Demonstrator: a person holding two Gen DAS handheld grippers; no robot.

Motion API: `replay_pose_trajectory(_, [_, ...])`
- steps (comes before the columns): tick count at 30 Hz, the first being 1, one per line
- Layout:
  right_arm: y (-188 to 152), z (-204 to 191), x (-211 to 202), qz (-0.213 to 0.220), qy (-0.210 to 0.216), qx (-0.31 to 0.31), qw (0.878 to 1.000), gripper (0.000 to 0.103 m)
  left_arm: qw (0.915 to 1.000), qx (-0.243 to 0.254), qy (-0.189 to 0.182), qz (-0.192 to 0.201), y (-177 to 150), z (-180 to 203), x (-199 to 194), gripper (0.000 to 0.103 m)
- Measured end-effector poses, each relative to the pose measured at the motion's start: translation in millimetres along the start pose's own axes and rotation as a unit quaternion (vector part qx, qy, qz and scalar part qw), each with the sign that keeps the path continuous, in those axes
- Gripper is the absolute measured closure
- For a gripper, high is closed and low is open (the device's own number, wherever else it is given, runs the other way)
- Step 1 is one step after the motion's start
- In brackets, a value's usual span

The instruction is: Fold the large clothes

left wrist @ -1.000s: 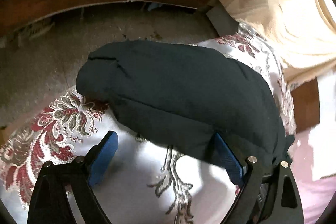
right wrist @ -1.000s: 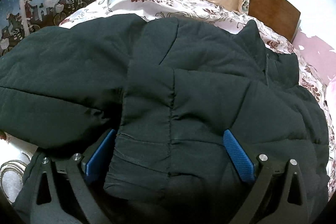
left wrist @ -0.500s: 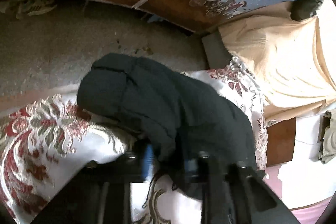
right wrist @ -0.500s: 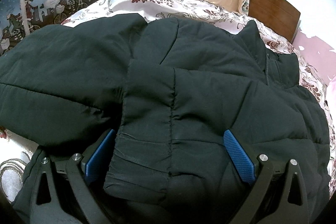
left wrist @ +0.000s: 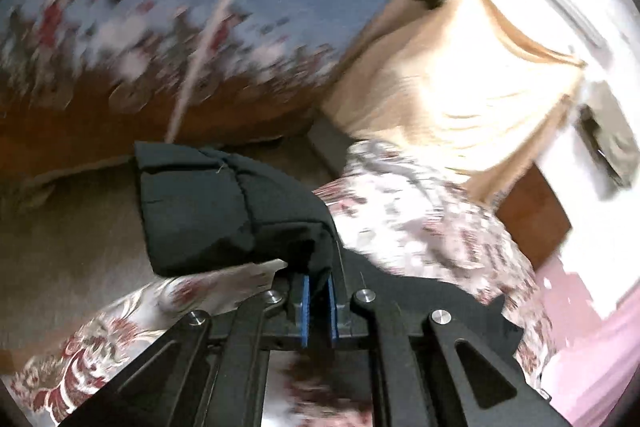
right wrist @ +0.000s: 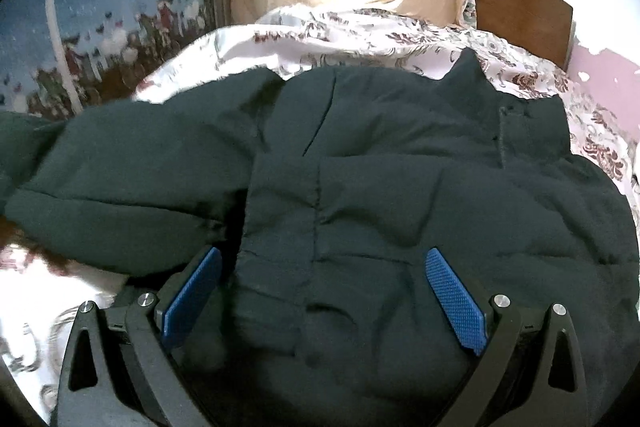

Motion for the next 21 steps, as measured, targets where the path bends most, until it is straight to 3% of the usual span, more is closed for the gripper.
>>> replay_pose_trajectory(4, [3, 16, -27, 0.015, 0.010, 0.004, 1.000, 0.003, 0.9967, 0.071, -0.038, 0.011, -2, 62, -13, 0.096])
replay_pose_trajectory(9, [12, 49, -57, 0.033, 0.016, 0.016, 0.999, 0.003, 0.9868, 0.138, -0.085, -0.003, -24, 133, -18, 0.097])
replay_pose_trajectory(14, [14, 93, -83, 0.044, -0.009, 0.018, 0.999, 0.003, 0.9713, 0.196, -0.132, -0.026, -58, 194, -21, 0.097])
replay_pose_trajectory(21, [4, 160, -114, 0.050, -0.039, 0.046, 0.997, 0.003, 0.9427, 0.267, -0.186, -0.073, -127, 272, -18, 0.097])
Point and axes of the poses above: each gripper's, at about its wrist camera, not at the fingertips, and x roughly the way its jaws point, z to its right, y to its top, the point moved 6 cm from there along x, roughly the way its jaws point
